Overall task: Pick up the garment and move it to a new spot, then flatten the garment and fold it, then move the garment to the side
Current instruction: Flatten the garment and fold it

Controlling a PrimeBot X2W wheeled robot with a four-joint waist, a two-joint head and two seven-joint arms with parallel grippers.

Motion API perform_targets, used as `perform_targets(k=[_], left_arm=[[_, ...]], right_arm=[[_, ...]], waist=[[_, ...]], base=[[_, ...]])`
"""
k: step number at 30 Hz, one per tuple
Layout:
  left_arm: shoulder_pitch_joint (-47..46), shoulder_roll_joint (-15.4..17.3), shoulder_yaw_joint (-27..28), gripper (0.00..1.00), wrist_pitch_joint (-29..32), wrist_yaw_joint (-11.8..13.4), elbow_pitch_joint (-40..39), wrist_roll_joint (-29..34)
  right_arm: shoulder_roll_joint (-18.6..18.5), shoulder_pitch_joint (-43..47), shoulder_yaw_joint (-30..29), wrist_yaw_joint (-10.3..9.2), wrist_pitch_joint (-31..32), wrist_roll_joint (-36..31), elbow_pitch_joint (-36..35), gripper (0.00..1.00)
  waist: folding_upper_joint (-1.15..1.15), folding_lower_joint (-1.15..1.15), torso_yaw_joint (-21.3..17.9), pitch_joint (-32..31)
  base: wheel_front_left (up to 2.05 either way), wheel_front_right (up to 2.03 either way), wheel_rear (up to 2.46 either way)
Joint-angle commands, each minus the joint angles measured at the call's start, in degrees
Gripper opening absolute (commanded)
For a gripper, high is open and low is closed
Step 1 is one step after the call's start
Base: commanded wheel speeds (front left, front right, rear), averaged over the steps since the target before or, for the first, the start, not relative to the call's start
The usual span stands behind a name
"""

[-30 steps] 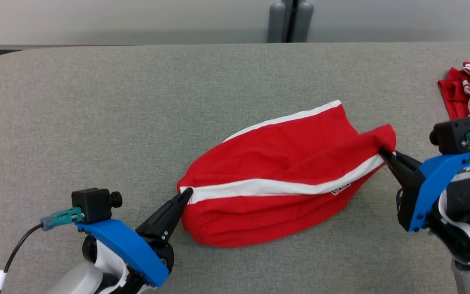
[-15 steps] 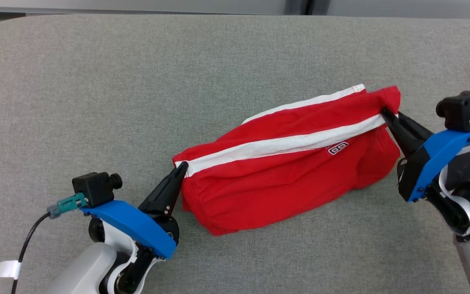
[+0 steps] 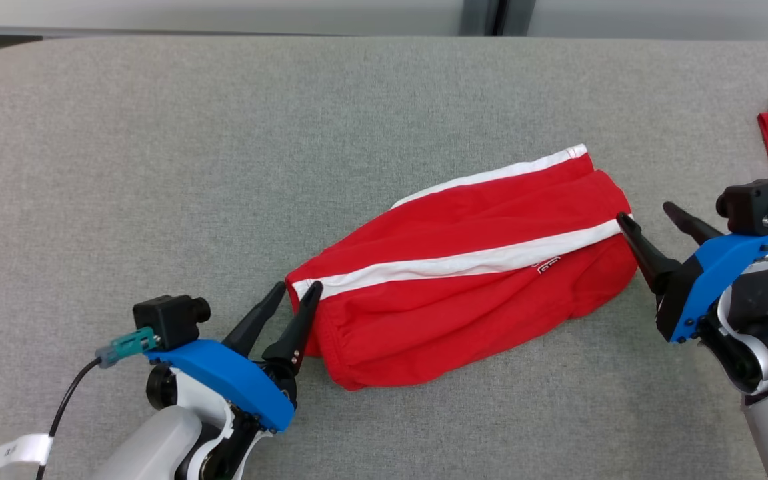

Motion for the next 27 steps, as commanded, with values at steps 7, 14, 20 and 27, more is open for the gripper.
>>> perform_targets(k=[7,14,20,27], left_arm=[[2.33,0.34,2.12,1.0,-8.73,1.61,0.18,5.46],[3.45,-2.59,10.38,1.0,-10.65,5.17,0.73,16.9],[5.8,-6.57,19.65,1.0,-10.64,5.78,-1.52,31.28],[9.86,-12.43,29.45,1.0,-10.64,2.5,-3.55,43.52]], right_arm=[[1.02,2.64,-2.6,0.01,-3.23,-0.53,-2.29,1.0],[2.76,4.52,-4.82,0.01,-2.42,0.61,-1.52,1.0],[3.53,4.32,-5.28,0.01,-2.49,-0.18,-0.08,1.0],[5.43,0.81,-5.34,0.01,-2.97,-0.35,4.73,1.0]], waist=[[-0.01,0.0,-0.04,-3.62],[-0.01,0.0,0.42,-5.26],[-0.01,0.0,0.59,-5.13],[-0.01,0.0,0.51,-4.03]], base=[[0.0,0.0,0.0],[0.0,0.0,0.0],[0.0,0.0,0.0],[0.0,0.0,0.0]])
